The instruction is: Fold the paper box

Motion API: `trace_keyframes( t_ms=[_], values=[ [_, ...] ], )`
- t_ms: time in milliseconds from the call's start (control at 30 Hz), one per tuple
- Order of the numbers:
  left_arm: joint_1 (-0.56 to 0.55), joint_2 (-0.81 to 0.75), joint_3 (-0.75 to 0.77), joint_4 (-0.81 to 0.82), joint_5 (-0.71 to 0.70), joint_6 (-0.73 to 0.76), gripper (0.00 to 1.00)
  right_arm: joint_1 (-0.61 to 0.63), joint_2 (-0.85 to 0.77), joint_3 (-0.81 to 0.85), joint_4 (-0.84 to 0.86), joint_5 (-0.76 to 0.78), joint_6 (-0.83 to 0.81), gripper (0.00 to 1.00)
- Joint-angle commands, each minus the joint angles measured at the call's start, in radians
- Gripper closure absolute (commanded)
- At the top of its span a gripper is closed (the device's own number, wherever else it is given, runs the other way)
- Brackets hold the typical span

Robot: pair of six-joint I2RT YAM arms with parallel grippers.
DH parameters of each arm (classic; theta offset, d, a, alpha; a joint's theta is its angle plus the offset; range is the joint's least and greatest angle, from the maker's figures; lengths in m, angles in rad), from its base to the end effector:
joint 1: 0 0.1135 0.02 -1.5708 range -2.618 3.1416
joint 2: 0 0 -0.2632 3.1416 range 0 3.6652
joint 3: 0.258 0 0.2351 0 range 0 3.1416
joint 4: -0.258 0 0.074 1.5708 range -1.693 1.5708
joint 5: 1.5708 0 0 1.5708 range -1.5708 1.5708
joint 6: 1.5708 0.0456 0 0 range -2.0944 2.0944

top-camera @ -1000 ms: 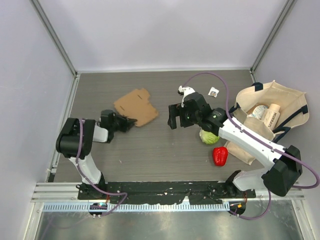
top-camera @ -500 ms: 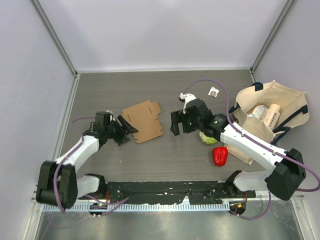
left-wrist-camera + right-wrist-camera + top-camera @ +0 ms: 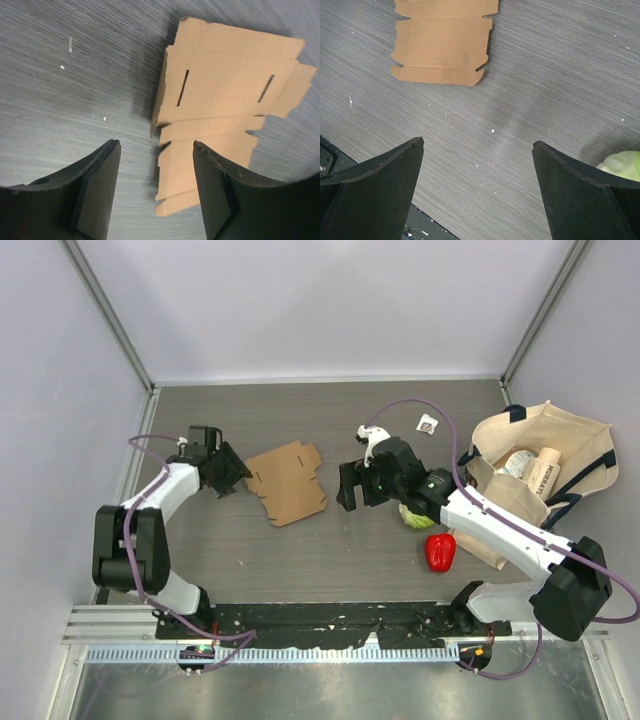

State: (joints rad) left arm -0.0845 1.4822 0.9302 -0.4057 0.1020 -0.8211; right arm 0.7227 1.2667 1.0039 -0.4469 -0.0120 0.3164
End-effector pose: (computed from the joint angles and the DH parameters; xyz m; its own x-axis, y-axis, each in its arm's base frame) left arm 0.2890 -0.0291 0.2099 -0.6595 -0.6748 -0.3311 -0.4995 0.7226 -0.4779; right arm 0.1999 0.1770 0.2856 -0.6724 -0.1781 -0.7185 -0.4829 0.8411 0.2435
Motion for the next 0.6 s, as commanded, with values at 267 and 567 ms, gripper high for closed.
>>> trace_keyframes(
  t_ms=[267,567],
  values=[
    [-0.011,0.156,0.085,0.081,-0.015,0.117,0.92,0.004,-0.001,0.018,0.103,-0.006,-0.039,0.05],
    [-0.11,-0.031,0.17,-0.091,0.235,0.293,1.0,-0.012,0.213,0.299,-0.021,-0.04,-0.27,0.09]
  ],
)
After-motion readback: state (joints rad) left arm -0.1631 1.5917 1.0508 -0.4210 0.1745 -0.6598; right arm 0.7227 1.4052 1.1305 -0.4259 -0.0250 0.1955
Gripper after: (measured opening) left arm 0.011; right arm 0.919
